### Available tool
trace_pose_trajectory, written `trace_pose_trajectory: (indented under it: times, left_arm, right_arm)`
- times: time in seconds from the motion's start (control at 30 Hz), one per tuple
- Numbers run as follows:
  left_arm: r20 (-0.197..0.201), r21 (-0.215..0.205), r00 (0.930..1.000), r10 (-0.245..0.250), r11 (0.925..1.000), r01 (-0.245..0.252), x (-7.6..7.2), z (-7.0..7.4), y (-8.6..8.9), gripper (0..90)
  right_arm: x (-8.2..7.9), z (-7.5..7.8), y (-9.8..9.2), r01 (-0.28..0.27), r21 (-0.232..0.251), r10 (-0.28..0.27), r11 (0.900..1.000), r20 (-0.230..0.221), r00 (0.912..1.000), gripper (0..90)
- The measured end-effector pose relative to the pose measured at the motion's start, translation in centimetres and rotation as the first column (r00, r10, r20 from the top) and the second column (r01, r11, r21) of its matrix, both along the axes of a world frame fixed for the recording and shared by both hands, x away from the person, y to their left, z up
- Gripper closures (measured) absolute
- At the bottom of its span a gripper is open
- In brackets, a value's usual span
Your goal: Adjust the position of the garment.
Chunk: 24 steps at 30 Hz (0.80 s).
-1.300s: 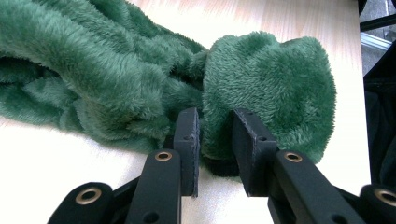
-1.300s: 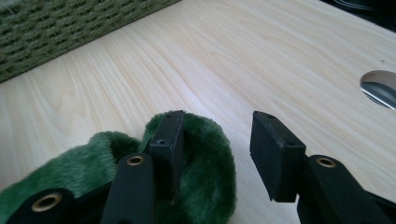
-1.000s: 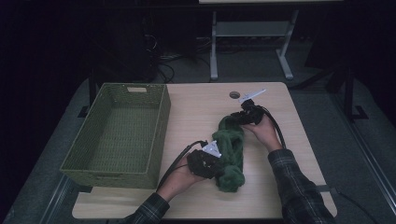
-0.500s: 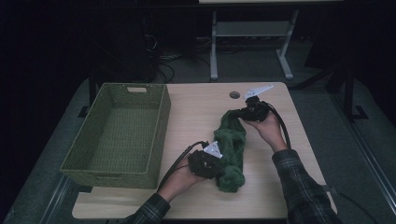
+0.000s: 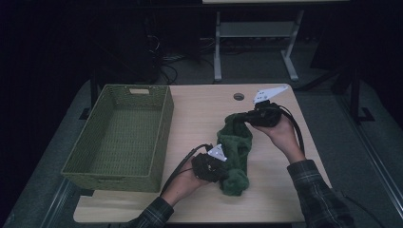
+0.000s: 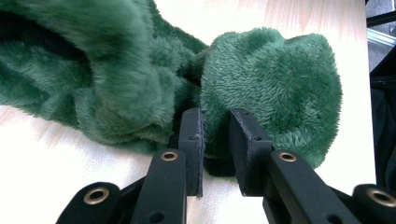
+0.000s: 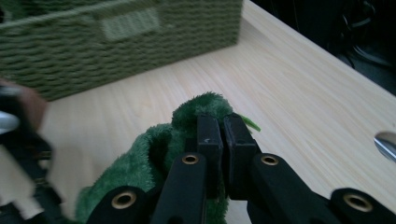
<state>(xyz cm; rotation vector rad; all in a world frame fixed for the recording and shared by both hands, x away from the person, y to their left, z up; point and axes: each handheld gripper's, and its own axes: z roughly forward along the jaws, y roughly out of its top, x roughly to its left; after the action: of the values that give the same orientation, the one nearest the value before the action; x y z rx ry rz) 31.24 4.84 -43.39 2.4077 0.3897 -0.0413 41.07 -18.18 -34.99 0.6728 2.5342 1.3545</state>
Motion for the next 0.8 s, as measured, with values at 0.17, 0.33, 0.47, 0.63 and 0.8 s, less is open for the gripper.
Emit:
trace_pose_trajectory:
  times: [0.17, 0.33, 0.47, 0.63, 0.8]
  left_arm:
    - [0.0, 0.005, 1.0, 0.003, 1.0, -0.003, 0.0, 0.0, 0.0, 74.7]
    - [-0.003, 0.003, 0.9999, 0.011, 0.9999, -0.011, 0.0, -0.1, 0.0, 75.3]
    - [-0.008, 0.006, 0.9999, 0.014, 0.9999, -0.014, 0.0, -0.1, 0.0, 75.7]
    - [-0.005, 0.002, 0.9998, 0.02, 0.9998, -0.02, 0.0, -0.2, 0.0, 76.0]
    - [-0.007, 0.006, 0.9998, 0.02, 0.9998, -0.02, 0.0, -0.2, 0.1, 76.9]
  right_arm:
    - [-2.2, 1.1, -0.2, -0.051, 0.014, 0.051, 0.999, 0.029, 0.9983, 87.3]
    - [-4.7, 1.4, -0.8, -0.102, 0.061, 0.1, 0.993, 0.036, 0.9944, 87.5]
    - [-6.5, 1.6, -1.3, -0.129, 0.091, 0.126, 0.987, 0.044, 0.9911, 87.6]
    - [-8.6, 1.5, -1.7, -0.149, 0.088, 0.146, 0.985, 0.046, 0.9883, 87.6]
    - [-10.9, 1.1, -1.8, -0.168, 0.079, 0.164, 0.983, 0.051, 0.9851, 87.5]
